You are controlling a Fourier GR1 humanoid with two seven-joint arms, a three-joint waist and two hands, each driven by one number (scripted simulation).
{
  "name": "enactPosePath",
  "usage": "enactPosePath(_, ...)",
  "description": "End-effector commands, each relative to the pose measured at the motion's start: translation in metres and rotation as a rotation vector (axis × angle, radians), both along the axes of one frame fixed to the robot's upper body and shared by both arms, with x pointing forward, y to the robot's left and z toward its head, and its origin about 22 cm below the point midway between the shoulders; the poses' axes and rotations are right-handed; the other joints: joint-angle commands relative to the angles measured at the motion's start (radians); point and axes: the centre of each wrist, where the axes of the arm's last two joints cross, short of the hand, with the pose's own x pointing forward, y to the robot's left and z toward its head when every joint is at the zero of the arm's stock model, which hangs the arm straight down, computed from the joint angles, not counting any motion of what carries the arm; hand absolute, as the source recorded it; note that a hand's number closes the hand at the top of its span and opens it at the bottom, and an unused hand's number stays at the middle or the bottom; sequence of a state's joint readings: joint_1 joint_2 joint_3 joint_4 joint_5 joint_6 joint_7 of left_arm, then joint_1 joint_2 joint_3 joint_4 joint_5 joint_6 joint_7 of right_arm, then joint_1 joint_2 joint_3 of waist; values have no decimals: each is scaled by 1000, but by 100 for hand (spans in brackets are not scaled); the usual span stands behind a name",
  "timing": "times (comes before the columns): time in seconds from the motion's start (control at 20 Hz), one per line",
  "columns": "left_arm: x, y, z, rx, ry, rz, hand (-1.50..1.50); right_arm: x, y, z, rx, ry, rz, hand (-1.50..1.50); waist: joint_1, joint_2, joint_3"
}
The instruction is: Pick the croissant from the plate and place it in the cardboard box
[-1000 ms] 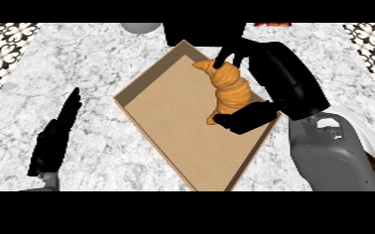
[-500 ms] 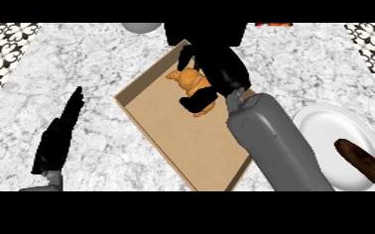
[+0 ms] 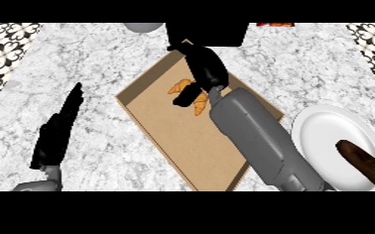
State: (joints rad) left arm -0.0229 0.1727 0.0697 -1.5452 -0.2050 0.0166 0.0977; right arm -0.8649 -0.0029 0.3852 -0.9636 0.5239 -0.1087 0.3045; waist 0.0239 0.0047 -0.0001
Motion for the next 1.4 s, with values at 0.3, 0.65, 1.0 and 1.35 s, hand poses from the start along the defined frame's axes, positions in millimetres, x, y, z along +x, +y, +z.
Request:
enactPosePath(0.3, -1, -18, 5, -6, -12, -4, 0, 15, -22, 22, 468, -88, -192, -150, -9, -3, 1)
enactPosePath(0.65, -9, -3, -15, 14, -11, 22, 0, 33, -92, 21, 743, -129, -276, -150, -17, 0, 1)
enactPosePath(1.0, -12, -5, -8, 11, 11, 13, 0, 34, -226, 36, 773, -184, -446, -150, -23, -4, 1)
enactPosePath(1.35, -11, 3, 6, -5, -4, 8, 0, -1, -339, 20, 785, -196, -409, -150, -22, -4, 1)
